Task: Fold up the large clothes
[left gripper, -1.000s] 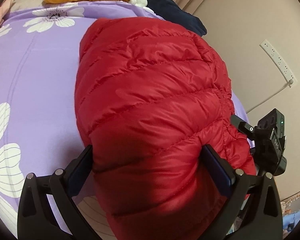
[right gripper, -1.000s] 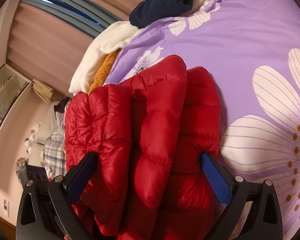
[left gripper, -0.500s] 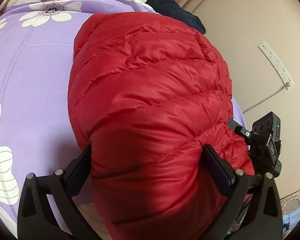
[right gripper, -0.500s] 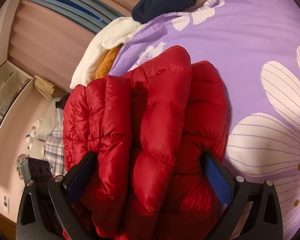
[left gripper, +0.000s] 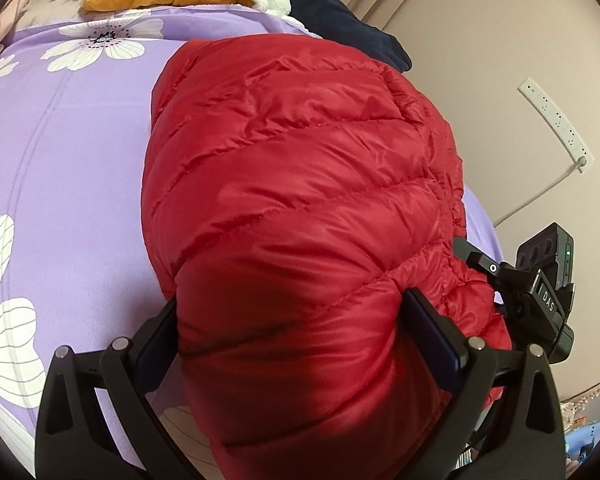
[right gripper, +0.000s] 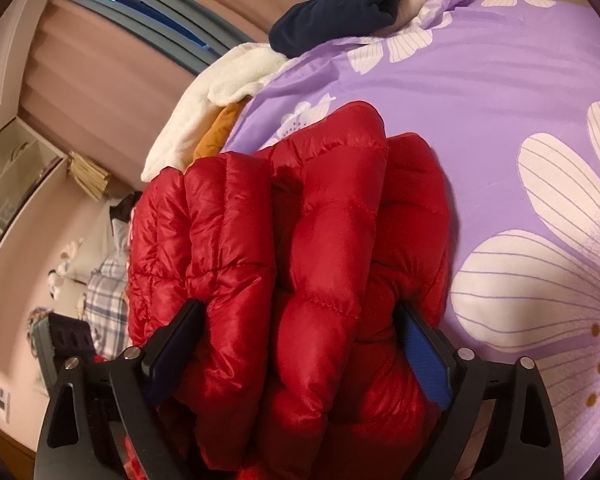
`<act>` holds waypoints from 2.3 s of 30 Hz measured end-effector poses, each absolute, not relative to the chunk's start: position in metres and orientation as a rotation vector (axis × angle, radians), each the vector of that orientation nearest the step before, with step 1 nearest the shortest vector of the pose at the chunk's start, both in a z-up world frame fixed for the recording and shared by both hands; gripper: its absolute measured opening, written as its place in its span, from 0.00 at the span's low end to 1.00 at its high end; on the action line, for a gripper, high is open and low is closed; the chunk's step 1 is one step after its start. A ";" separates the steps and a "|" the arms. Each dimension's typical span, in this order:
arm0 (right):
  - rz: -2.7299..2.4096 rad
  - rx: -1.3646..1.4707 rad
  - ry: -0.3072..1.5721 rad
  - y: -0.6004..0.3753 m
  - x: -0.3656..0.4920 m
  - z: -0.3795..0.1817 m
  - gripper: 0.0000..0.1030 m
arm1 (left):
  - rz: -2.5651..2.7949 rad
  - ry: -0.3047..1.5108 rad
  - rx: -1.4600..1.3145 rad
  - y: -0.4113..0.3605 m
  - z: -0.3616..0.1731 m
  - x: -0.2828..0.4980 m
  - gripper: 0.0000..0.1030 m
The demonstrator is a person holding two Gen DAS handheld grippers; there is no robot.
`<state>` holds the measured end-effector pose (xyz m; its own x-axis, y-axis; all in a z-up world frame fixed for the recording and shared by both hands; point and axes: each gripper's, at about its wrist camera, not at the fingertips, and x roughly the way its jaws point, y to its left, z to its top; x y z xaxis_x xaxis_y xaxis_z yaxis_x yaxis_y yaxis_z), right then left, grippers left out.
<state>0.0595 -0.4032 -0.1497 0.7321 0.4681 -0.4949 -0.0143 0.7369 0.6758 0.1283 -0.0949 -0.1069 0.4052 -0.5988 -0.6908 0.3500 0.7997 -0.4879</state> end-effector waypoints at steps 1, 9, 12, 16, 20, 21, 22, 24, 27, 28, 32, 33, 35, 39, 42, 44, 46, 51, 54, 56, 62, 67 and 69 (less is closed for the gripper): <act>0.291 0.700 0.708 -0.403 0.059 -0.149 0.89 | -0.607 0.985 -0.284 -0.095 -0.107 0.128 0.98; 0.299 0.676 0.686 -0.399 0.057 -0.144 0.75 | -0.593 0.968 -0.248 -0.098 -0.102 0.123 0.95; 0.300 0.680 0.685 -0.400 0.058 -0.144 0.73 | -0.593 0.968 -0.247 -0.098 -0.102 0.124 0.95; 0.305 0.678 0.679 -0.400 0.059 -0.144 0.70 | -0.591 0.962 -0.233 -0.099 -0.101 0.123 0.93; 0.314 0.669 0.664 -0.397 0.056 -0.143 0.62 | -0.588 0.938 -0.213 -0.100 -0.098 0.118 0.88; 0.316 0.666 0.660 -0.397 0.056 -0.142 0.60 | -0.588 0.932 -0.208 -0.100 -0.097 0.118 0.86; 0.316 0.664 0.656 -0.397 0.055 -0.142 0.59 | -0.587 0.925 -0.203 -0.101 -0.096 0.116 0.84; 0.320 0.658 0.643 -0.396 0.054 -0.141 0.53 | -0.587 0.912 -0.197 -0.100 -0.094 0.114 0.81; 0.332 0.643 0.610 -0.393 0.051 -0.136 0.44 | -0.591 0.896 -0.189 -0.099 -0.092 0.112 0.77; 0.337 0.637 0.600 -0.392 0.050 -0.135 0.42 | -0.593 0.892 -0.188 -0.098 -0.091 0.111 0.76; 0.360 0.607 0.567 -0.386 0.050 -0.129 0.38 | -0.600 0.882 -0.196 -0.093 -0.090 0.110 0.72; 0.362 0.602 0.564 -0.385 0.050 -0.128 0.37 | -0.602 0.876 -0.202 -0.092 -0.089 0.109 0.71; 0.372 0.591 0.550 -0.383 0.048 -0.126 0.36 | -0.609 0.861 -0.205 -0.090 -0.086 0.107 0.71; 0.389 0.562 0.533 -0.379 0.048 -0.121 0.36 | -0.602 0.865 -0.209 -0.088 -0.085 0.107 0.70; 0.381 0.546 0.540 -0.378 0.049 -0.120 0.36 | -0.600 0.876 -0.206 -0.089 -0.087 0.107 0.70; 0.362 0.550 0.557 -0.379 0.050 -0.120 0.36 | -0.605 0.887 -0.197 -0.092 -0.088 0.106 0.71; 0.337 0.547 0.566 -0.379 0.048 -0.121 0.40 | -0.608 0.894 -0.186 -0.094 -0.089 0.106 0.72; 0.263 0.604 0.605 -0.393 0.036 -0.130 0.70 | -0.624 0.904 -0.153 -0.098 -0.091 0.104 0.73; 0.247 0.683 0.594 -0.412 0.027 -0.134 0.82 | -0.630 0.917 -0.160 -0.096 -0.092 0.106 0.74; 0.255 0.767 0.614 -0.427 0.030 -0.140 0.94 | -0.636 0.932 -0.176 -0.093 -0.093 0.108 0.74; 0.291 0.931 0.773 -0.445 0.063 -0.167 0.96 | -0.676 0.977 -0.274 -0.077 -0.092 0.117 0.75; 0.371 0.995 0.814 -0.443 0.083 -0.180 0.98 | -0.727 1.012 -0.412 -0.059 -0.096 0.128 0.75; 0.377 0.999 0.829 -0.440 0.091 -0.184 0.98 | -0.738 1.017 -0.454 -0.057 -0.098 0.131 0.75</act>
<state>0.0911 -0.4401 -0.1839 0.6447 0.6268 -0.4376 0.0827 0.5119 0.8550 0.1305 -0.0570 -0.0981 0.3214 -0.7356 -0.5963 0.3384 0.6773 -0.6532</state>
